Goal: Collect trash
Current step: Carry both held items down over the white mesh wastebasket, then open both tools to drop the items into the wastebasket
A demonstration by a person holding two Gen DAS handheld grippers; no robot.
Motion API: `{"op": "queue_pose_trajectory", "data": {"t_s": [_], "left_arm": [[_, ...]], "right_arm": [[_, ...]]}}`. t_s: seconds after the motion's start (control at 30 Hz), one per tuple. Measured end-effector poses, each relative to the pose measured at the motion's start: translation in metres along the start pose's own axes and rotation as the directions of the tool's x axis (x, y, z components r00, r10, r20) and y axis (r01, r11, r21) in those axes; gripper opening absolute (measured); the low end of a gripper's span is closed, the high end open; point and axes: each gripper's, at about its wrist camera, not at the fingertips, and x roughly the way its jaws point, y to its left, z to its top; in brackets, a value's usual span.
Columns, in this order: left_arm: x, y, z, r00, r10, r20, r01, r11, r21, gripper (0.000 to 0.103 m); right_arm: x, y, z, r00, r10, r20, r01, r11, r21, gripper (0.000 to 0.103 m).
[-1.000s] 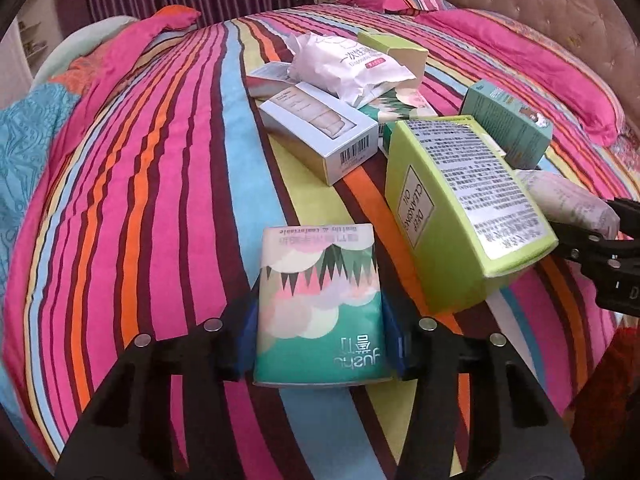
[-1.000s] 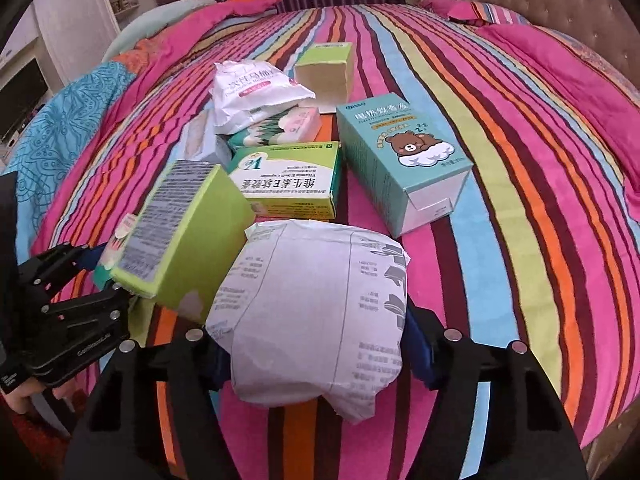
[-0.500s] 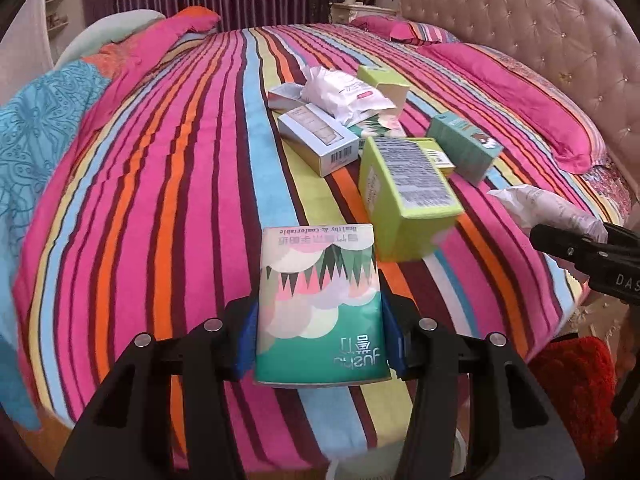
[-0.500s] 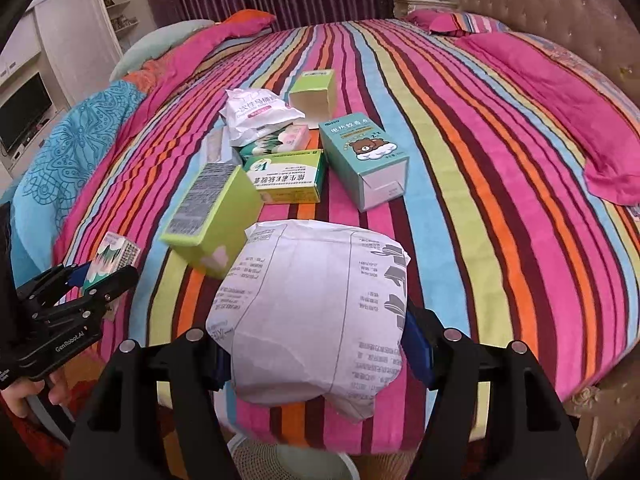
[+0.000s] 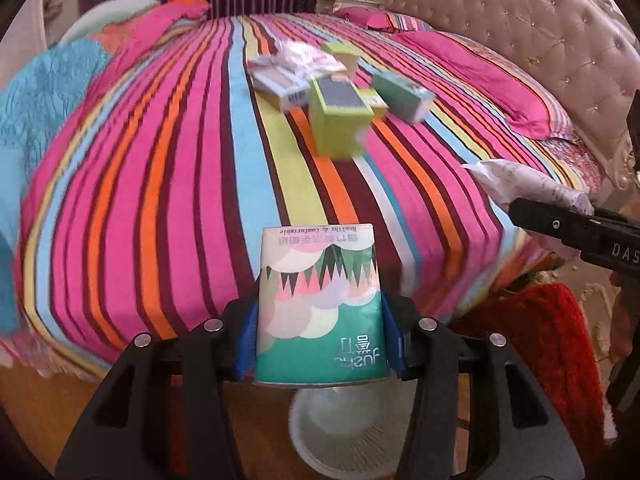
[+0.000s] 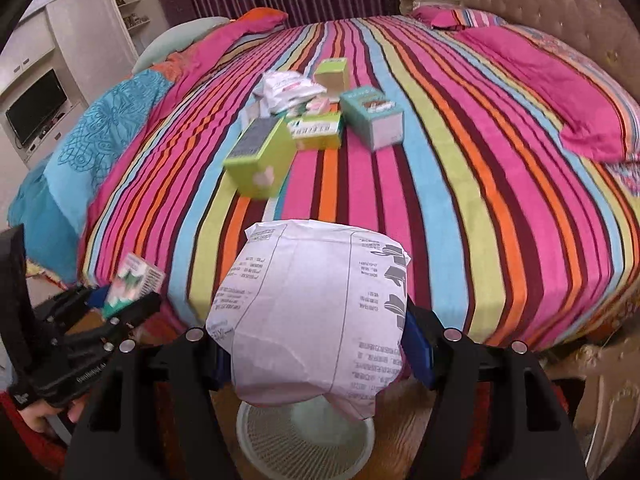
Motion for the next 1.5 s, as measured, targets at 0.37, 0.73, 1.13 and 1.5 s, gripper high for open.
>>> {"op": "queue_pose_trajectory", "data": {"t_s": [0.37, 0.73, 1.13, 1.5], "left_arm": [[0.031, -0.015, -0.065, 0.986, -0.037, -0.160, 0.028, 0.998, -0.053, 0.050], [0.095, -0.005, -0.103, 0.904, -0.122, -0.411, 0.042, 0.979, -0.198, 0.050], [0.177, -0.005, -0.145, 0.751, -0.165, -0.639, -0.016, 0.964, -0.267, 0.050], [0.203, 0.000, -0.168, 0.659, -0.217, -0.720, -0.060, 0.939, -0.338, 0.069]], "right_arm": [[0.040, 0.001, -0.067, 0.974, 0.073, -0.213, -0.048, 0.992, 0.120, 0.063], [0.115, -0.018, -0.110, 0.862, 0.183, -0.474, -0.013, 0.941, 0.338, 0.064], [0.177, -0.044, -0.151, 0.740, 0.230, -0.632, 0.119, 0.880, 0.459, 0.063], [0.212, -0.054, -0.178, 0.681, 0.308, -0.664, 0.169, 0.816, 0.552, 0.069]]}}
